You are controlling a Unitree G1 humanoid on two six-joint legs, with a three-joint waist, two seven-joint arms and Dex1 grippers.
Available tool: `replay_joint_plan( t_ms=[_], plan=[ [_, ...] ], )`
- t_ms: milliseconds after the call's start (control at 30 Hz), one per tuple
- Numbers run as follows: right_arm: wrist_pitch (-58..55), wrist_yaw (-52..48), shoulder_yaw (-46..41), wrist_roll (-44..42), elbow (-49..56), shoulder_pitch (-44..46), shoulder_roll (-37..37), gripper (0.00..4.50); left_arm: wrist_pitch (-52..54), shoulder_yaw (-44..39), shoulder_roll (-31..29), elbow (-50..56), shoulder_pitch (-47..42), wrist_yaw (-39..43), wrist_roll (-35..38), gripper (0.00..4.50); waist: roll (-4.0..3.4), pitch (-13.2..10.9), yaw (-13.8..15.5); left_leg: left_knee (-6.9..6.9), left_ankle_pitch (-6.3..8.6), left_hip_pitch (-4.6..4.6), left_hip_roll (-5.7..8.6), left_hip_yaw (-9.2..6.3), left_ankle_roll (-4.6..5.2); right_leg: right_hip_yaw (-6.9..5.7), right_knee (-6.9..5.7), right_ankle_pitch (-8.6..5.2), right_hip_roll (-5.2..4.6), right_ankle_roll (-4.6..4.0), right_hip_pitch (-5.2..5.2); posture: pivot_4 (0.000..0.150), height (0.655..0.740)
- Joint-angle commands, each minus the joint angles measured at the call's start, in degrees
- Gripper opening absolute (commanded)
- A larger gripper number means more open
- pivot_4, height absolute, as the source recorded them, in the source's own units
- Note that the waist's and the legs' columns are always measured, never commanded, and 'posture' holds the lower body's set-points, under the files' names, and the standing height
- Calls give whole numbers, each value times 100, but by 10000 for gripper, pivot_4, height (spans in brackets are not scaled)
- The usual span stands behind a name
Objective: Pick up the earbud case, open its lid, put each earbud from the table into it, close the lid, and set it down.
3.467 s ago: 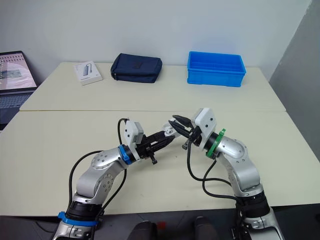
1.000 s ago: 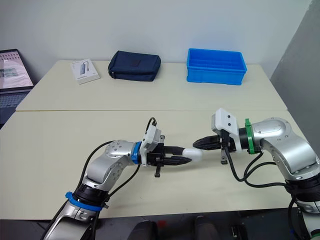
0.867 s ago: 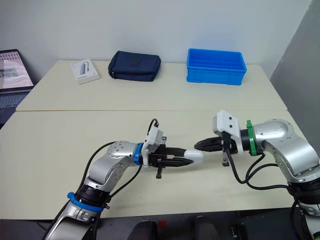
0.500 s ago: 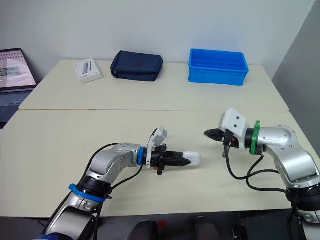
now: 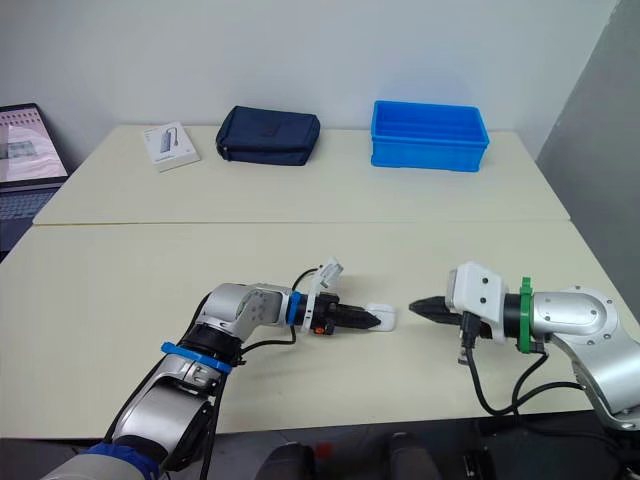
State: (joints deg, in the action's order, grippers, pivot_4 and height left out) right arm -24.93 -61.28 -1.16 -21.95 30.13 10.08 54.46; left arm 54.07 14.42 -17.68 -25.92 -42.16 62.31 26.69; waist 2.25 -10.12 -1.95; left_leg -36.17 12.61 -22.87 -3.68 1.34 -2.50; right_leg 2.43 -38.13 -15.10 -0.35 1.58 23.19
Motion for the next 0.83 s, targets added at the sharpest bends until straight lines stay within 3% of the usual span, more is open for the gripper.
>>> replay_joint_plan(
  t_ms=[33, 133, 200, 367, 500, 600, 833],
  plan=[
    [160, -197, -111, 11, 17, 12, 186, 0, -74, -1, -348, -9, 175, -175, -337, 32181, -2, 3, -3, 0, 0, 2, 0, 0, 0, 1, 0, 3, 0, 0, 0, 1500, 7357],
    [204, -317, -29, 69, -117, 128, 271, 5584, -367, 52, -836, 499, 451, 6, -432, 40668, -2, 3, -43, -2, -2, 9, 1, -14, 0, 13, 1, 20, 17, -7, 0, 1500, 7357],
    [228, -394, 8, 102, -180, 198, 320, 12558, -894, 163, -1337, 1019, 772, 207, -621, 45000, -3, 4, -103, -1, -2, 15, 0, -34, 0, 18, 0, 26, 30, -17, 1, 1500, 7357],
    [339, -622, 17, 140, -450, 446, 434, 30789, -2231, -204, -2379, 2000, 1470, 516, -799, 45000, -8, 5, -153, 11, -1, 27, -5, -61, 0, 19, -11, 23, 52, -33, 6, 1500, 7357],
    [856, -933, -43, 244, -747, 535, 563, 44813, -3241, -876, -2856, 2646, 1961, 898, -533, 45000, -13, -1, -86, 11, -1, 1, -5, -67, -1, 6, -19, 10, 48, -49, 27, 1500, 7357],
    [1081, -1195, -268, 9, -1003, 633, 569, 44813, -3545, -1513, -2985, 3256, 2273, 605, -428, 45000, -17, -6, -1, 11, -1, -14, -4, -54, -1, 4, -8, 5, 37, -42, 34, 1500, 7357],
    [1431, -1603, -368, 1, -1543, 748, 691, 44813, -3173, -2064, -3336, 4284, 2884, 679, 62, 45000, -17, -8, 45, 11, 0, -17, 3, -42, -3, 8, 10, 3, 23, -29, 27, 1500, 7357]
  ],
)
